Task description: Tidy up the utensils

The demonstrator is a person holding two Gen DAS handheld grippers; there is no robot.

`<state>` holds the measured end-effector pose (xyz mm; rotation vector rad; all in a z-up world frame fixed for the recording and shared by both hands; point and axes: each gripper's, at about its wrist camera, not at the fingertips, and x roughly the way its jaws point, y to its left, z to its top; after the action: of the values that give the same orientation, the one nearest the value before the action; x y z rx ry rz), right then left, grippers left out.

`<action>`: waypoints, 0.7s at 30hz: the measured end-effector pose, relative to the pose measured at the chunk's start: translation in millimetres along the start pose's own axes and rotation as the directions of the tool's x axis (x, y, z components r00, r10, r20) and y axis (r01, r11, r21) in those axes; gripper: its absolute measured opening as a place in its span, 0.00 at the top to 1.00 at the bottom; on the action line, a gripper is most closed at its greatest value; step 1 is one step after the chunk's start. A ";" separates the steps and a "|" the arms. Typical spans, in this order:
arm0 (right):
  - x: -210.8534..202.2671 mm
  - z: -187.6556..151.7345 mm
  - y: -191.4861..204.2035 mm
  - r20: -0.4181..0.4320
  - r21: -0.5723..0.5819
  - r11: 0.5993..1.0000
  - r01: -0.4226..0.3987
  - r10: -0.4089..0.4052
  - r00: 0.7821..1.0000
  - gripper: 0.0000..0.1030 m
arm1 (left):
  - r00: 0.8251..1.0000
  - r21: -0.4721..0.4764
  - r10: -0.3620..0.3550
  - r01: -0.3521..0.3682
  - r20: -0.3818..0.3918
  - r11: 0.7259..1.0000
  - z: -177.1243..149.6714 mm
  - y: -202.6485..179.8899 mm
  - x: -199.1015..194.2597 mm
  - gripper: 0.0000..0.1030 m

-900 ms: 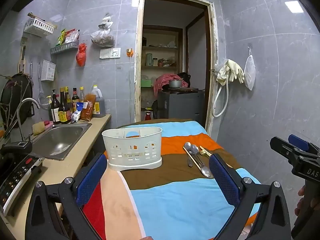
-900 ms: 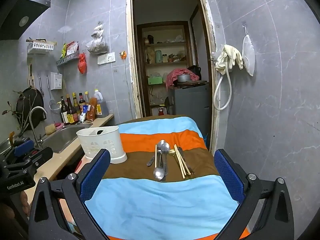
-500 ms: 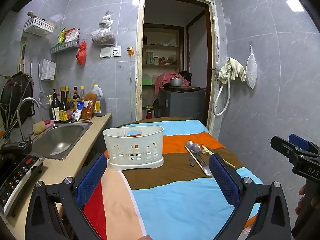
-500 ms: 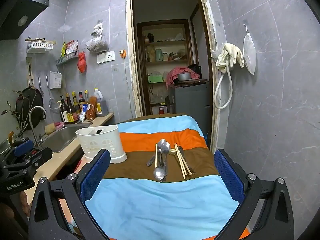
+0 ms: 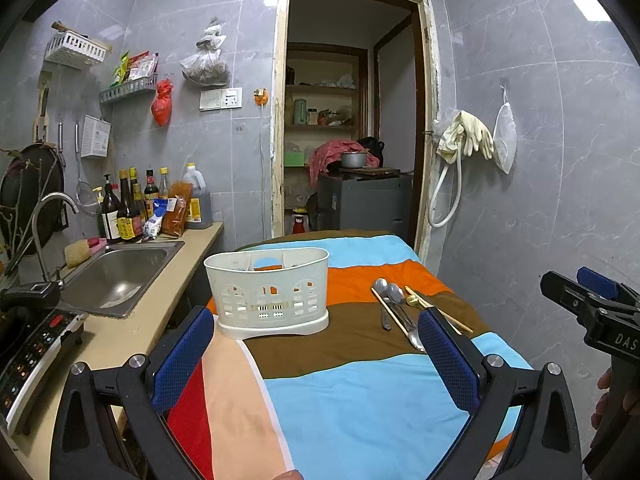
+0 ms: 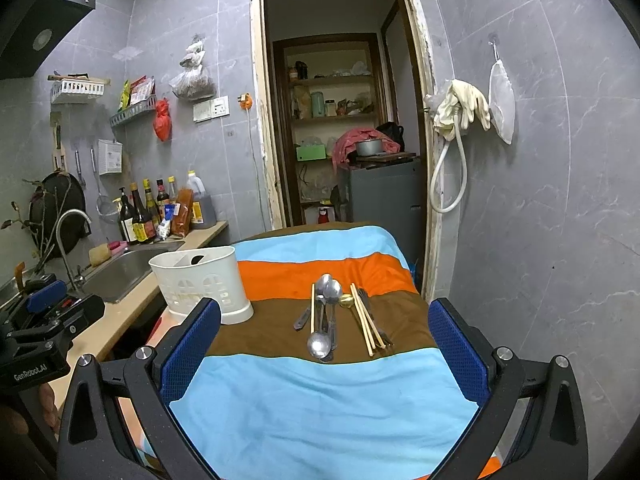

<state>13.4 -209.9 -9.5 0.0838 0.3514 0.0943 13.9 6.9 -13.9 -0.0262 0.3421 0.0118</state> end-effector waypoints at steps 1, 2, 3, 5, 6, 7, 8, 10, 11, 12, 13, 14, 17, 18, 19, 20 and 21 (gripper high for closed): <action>0.9 -0.8 0.6 0.000 0.001 1.000 0.001 -0.001 1.000 0.01 | 1.000 0.000 0.000 0.000 0.000 1.000 0.1 -0.3 0.1 0.01; -0.1 0.1 -0.6 0.000 0.000 1.000 0.000 0.000 1.000 0.01 | 1.000 0.000 -0.001 0.001 0.000 1.000 -0.7 0.2 0.6 0.01; 0.9 -0.4 -0.3 0.000 0.000 1.000 0.000 0.000 1.000 0.01 | 1.000 0.001 -0.001 0.001 0.000 1.000 -1.5 0.9 1.1 0.01; 0.8 0.2 -1.1 -0.001 0.000 1.000 -0.001 0.001 1.000 0.01 | 1.000 0.002 -0.002 0.002 0.000 1.000 -3.5 2.3 1.7 0.01; 1.3 -0.2 -0.9 -0.001 0.000 1.000 -0.001 0.001 1.000 0.01 | 1.000 0.003 -0.002 0.002 0.000 1.000 -4.5 3.0 1.8 0.01; 2.4 -0.9 -0.6 -0.001 0.001 1.000 -0.001 0.001 1.000 0.01 | 1.000 0.004 -0.003 0.003 0.000 1.000 -5.6 3.8 1.8 0.01; 0.8 0.7 -1.4 -0.003 0.000 1.000 -0.001 0.001 1.000 0.01 | 1.000 0.005 -0.004 0.004 0.001 1.000 -6.7 4.5 1.7 0.01; 2.7 -0.5 -1.0 -0.003 0.001 1.000 -0.001 0.001 1.000 0.01 | 1.000 0.001 0.002 -0.002 -0.003 1.000 0.9 -1.5 0.9 0.01; 1.4 0.3 -1.4 -0.003 0.000 1.000 -0.001 0.001 1.000 0.01 | 1.000 0.002 0.001 -0.001 -0.003 1.000 0.3 -1.0 1.5 0.01; 1.4 0.3 -1.5 -0.004 0.000 1.000 -0.001 0.001 1.000 0.01 | 1.000 0.000 0.003 -0.003 -0.004 1.000 1.9 -2.6 0.2 0.01; 3.2 -0.6 -1.0 -0.005 0.000 1.000 -0.001 0.001 1.000 0.01 | 1.000 0.000 0.002 -0.002 -0.004 1.000 1.4 -2.1 1.0 0.01; 3.0 -0.6 -2.3 -0.006 0.001 1.000 -0.002 0.002 1.000 0.01 | 1.000 0.000 0.004 -0.004 -0.004 1.000 2.0 -3.0 0.3 0.01; 3.2 -0.7 -2.1 -0.006 0.000 1.000 -0.001 0.001 1.000 0.01 | 1.000 0.000 0.002 -0.002 -0.004 1.000 0.5 -1.5 2.6 0.01; 3.7 -1.0 -2.0 -0.007 -0.001 1.000 -0.001 0.001 1.000 0.01 | 1.000 0.000 0.004 -0.004 -0.005 1.000 1.9 -3.6 0.6 0.01; 4.9 -1.6 -2.0 -0.008 -0.001 1.000 -0.001 0.001 1.000 0.01 | 1.000 -0.001 0.003 -0.003 -0.005 1.000 1.5 -3.3 1.4 0.01; 4.9 -2.1 -1.4 -0.008 0.001 1.000 0.001 -0.001 1.000 0.01 | 1.000 -0.001 0.002 -0.002 -0.006 1.000 0.9 -3.0 2.2 0.01; 6.1 -3.0 -1.4 -0.009 0.001 1.000 0.002 -0.002 1.000 0.01 | 1.000 -0.001 0.001 -0.001 -0.007 1.000 0.3 -2.7 2.9 0.01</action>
<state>18.1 -210.4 -14.5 0.0841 0.3602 0.0925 16.8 4.2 -14.5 -0.0266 0.3487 0.0128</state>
